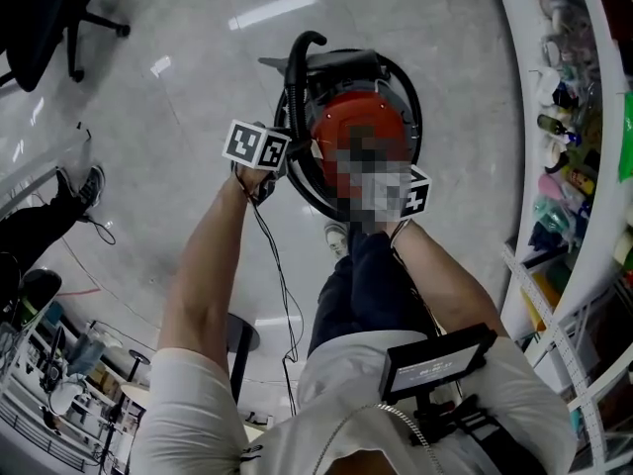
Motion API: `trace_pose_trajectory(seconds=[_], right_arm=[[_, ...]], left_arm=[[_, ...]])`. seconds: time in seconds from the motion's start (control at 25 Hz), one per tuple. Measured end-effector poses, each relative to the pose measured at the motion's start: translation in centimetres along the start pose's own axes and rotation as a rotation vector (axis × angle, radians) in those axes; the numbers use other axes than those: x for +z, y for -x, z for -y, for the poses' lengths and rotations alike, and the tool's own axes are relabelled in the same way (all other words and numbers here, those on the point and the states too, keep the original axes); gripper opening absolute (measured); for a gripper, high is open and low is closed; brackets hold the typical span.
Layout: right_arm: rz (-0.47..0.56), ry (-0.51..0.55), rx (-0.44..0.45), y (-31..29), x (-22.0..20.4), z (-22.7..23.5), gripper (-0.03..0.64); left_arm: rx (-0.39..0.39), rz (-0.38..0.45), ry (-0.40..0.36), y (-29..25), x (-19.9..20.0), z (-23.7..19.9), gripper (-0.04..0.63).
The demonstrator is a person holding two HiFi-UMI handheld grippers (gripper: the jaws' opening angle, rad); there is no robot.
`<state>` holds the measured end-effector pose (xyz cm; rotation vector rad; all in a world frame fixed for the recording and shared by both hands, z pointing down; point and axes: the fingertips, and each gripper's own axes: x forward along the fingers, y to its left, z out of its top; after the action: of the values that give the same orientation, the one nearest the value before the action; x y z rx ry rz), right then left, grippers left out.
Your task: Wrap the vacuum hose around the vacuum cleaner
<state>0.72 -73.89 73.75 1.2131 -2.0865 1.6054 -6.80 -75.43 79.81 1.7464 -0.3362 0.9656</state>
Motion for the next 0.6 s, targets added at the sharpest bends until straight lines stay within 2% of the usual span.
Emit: trace_pose_trajectory(seconds=[0.28, 0.6], right_arm=[[0.011, -0.017, -0.029, 0.9, 0.2, 1.6, 0.163], [0.016, -0.022, -0.021, 1.3, 0.3, 1.7, 0.161]], left_arm=[[0.070, -0.056, -0.064, -0.3, -0.3, -1.0, 0.193], [0.040, -0.043, -0.058, 0.5, -0.6, -0.9, 0.193]])
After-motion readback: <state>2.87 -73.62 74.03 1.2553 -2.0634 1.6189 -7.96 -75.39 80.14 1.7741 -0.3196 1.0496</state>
